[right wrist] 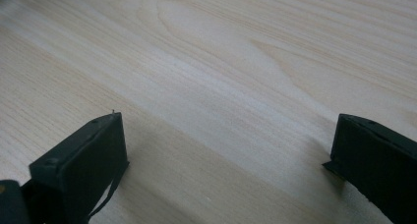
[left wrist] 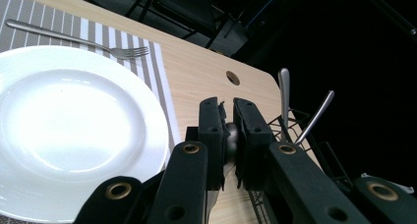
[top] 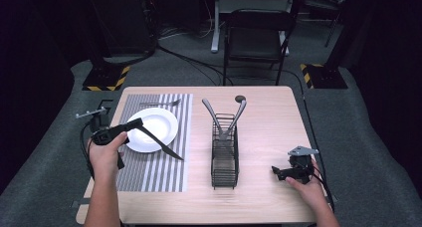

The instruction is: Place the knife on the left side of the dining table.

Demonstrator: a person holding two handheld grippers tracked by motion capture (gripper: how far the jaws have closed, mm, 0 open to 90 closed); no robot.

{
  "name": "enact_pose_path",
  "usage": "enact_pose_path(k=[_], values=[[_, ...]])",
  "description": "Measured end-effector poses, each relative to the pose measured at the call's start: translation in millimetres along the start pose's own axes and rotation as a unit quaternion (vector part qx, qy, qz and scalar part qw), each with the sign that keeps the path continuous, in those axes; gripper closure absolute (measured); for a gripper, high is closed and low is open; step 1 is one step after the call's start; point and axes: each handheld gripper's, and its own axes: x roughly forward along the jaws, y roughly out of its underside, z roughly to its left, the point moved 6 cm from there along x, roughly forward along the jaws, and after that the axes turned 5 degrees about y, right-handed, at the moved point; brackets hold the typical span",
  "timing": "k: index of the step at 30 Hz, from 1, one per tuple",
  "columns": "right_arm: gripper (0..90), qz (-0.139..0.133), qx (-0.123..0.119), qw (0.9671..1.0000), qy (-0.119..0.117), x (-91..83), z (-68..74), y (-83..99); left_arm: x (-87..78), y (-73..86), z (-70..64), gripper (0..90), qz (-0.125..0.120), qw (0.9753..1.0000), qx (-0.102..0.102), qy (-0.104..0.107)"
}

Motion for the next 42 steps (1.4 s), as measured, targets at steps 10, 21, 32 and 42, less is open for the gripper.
enact_pose_path(k=[10,21,32,42], values=[[0.0,0.003,0.004,1.0,-0.003,-0.4,0.7,0.1,2.7,8.0,11.9,83.2,0.0,0.9999,-0.006,-0.009],[0.0,0.003,0.003,1.0,-0.001,-0.6,0.5,0.0,0.3,16.8,25.0,83.3,-0.001,0.9996,-0.007,-0.027],[0.0,0.002,0.003,1.0,-0.001,-0.5,0.4,-0.1,-9.8,24.2,45.3,81.7,-0.005,0.9988,-0.018,-0.046],[0.0,0.001,0.003,1.0,0.0,-0.6,0.2,-0.2,-13.9,27.9,54.5,80.4,-0.002,0.9983,-0.02,-0.055]])
